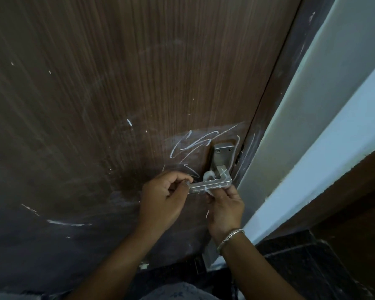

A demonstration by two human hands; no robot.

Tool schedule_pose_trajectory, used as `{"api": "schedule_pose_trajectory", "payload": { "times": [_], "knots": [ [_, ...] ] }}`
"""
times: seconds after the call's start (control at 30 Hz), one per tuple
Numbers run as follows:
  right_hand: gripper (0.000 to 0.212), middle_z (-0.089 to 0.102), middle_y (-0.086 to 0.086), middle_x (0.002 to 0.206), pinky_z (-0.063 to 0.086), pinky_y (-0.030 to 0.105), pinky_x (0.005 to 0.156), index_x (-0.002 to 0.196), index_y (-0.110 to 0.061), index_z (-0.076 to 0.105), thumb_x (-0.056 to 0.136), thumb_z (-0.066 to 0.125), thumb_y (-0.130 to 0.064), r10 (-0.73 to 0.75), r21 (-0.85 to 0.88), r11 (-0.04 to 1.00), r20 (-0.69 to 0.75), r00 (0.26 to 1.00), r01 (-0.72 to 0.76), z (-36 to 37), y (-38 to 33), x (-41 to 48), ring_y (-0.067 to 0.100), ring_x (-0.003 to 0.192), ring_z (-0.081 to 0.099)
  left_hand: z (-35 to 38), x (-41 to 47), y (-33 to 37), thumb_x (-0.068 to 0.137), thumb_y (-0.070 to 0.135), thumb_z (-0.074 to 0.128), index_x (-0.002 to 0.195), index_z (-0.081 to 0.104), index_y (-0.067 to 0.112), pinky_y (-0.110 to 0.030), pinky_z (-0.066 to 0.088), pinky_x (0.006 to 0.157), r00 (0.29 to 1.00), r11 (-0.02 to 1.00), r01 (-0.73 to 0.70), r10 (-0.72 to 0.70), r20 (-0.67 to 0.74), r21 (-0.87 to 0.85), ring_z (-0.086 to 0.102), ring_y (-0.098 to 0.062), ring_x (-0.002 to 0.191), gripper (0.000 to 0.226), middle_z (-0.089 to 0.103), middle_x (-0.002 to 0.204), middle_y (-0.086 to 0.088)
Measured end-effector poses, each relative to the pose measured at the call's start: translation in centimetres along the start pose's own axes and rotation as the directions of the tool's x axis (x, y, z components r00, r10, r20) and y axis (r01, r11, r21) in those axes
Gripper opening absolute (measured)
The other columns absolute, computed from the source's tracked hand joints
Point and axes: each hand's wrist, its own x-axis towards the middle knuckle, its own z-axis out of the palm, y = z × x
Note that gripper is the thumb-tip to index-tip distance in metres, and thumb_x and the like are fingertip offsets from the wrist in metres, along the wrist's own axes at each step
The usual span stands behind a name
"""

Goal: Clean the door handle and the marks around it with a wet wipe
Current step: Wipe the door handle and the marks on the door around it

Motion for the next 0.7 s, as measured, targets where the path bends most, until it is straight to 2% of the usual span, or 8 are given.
{"api": "schedule_pose_trajectory", "payload": {
  "times": [0.13,0.27,0.37,0.57,0.7],
  "knots": [
    [0.024,0.071,0.003,0.067,0.053,0.025,0.055,0.072,-0.012,0.070,0.075,0.065,0.012,-0.073,-0.096,0.993,-0.054,0.996,0.067,-0.3,0.2,0.1,0.016,0.063,0.065,-0.1,0.0,-0.1,0.082,-0.004,0.063,0.083,0.073,0.016,-0.006,0.043,0.058,1.000,1.000,-0.004,0.004,0.008,-0.019,0.061,0.003,0.066,0.021,0.068,0.075,0.012],
    [0.023,0.067,-0.001,0.061,0.049,0.021,0.046,0.067,-0.016,0.068,0.079,0.067,0.004,-0.061,-0.154,0.987,-0.098,0.993,0.046,-1.2,0.3,0.0,0.010,0.056,0.061,-0.3,0.0,-0.2,0.082,-0.004,0.064,0.082,0.072,0.019,-0.006,0.044,0.060,1.000,0.998,-0.002,0.003,0.022,-0.057,0.063,0.002,0.068,0.024,0.069,0.075,0.012],
    [0.019,0.069,0.002,0.064,0.052,0.022,0.051,0.071,-0.013,0.068,0.081,0.065,0.004,-0.058,-0.158,0.987,-0.111,0.992,0.040,-2.0,0.6,-0.4,0.012,0.059,0.065,-0.4,0.1,-0.3,0.082,-0.002,0.064,0.082,0.072,0.021,-0.006,0.043,0.059,0.999,0.997,-0.018,0.020,0.030,-0.080,0.062,0.003,0.067,0.024,0.068,0.074,0.013],
    [0.024,0.068,0.002,0.064,0.050,0.023,0.050,0.071,-0.015,0.073,0.076,0.066,0.007,-0.197,-0.268,0.949,-0.094,0.976,0.165,-1.9,0.3,-0.2,0.013,0.058,0.062,-0.8,0.2,-0.7,0.082,-0.002,0.064,0.082,0.071,0.024,-0.007,0.045,0.061,0.996,0.992,-0.018,0.028,0.083,-0.128,0.063,0.002,0.070,0.027,0.069,0.076,0.013],
    [0.031,0.065,-0.008,0.062,0.051,0.023,0.054,0.068,-0.024,0.070,0.074,0.070,0.007,-0.304,-0.267,0.926,-0.102,0.947,0.268,-0.6,0.9,-0.1,0.010,0.060,0.060,-1.2,0.4,-0.8,0.078,0.012,0.060,0.081,0.072,0.022,-0.015,0.050,0.062,0.991,0.986,-0.022,0.044,0.130,-0.167,0.065,-0.006,0.072,0.016,0.071,0.078,0.008]
  ]
}}
